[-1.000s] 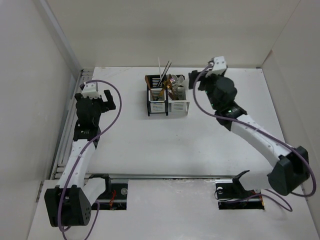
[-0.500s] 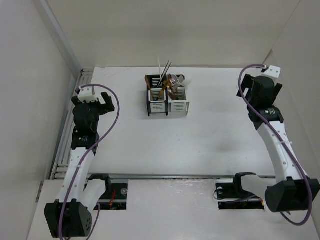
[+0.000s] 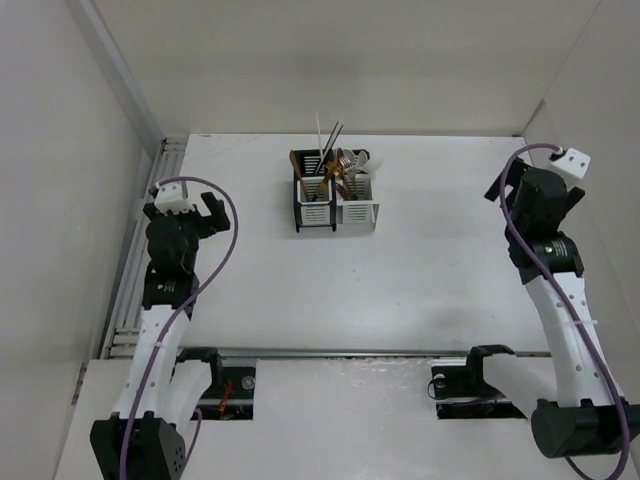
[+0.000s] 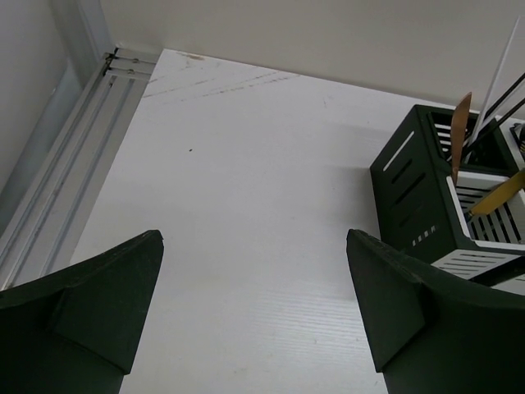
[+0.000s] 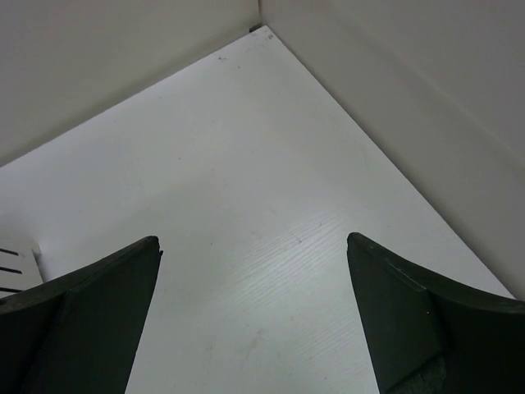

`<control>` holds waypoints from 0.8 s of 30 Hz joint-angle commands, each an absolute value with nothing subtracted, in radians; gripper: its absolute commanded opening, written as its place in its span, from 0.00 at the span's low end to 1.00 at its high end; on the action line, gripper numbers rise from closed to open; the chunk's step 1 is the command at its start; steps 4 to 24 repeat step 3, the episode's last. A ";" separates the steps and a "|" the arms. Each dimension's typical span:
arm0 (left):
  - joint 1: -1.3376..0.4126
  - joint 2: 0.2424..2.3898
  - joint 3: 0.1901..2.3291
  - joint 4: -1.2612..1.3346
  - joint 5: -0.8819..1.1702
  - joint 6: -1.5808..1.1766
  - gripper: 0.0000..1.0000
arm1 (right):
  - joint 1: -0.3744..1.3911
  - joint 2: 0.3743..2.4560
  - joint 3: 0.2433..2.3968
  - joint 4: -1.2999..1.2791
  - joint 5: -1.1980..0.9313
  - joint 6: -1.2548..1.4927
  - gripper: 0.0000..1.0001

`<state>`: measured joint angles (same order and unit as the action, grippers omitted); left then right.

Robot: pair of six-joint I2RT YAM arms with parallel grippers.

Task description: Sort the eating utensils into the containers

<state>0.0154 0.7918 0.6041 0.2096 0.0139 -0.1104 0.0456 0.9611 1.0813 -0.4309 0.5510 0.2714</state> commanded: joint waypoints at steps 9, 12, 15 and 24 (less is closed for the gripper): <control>0.020 0.764 0.586 0.212 0.012 -0.130 0.93 | 0.046 0.905 1.071 -0.445 0.565 0.310 1.00; 0.020 0.764 0.586 0.212 0.012 -0.130 0.93 | 0.046 0.905 1.071 -0.445 0.565 0.310 1.00; 0.020 0.764 0.586 0.212 0.012 -0.130 0.93 | 0.046 0.905 1.071 -0.445 0.565 0.310 1.00; 0.020 0.764 0.586 0.212 0.012 -0.130 0.93 | 0.046 0.905 1.071 -0.445 0.565 0.310 1.00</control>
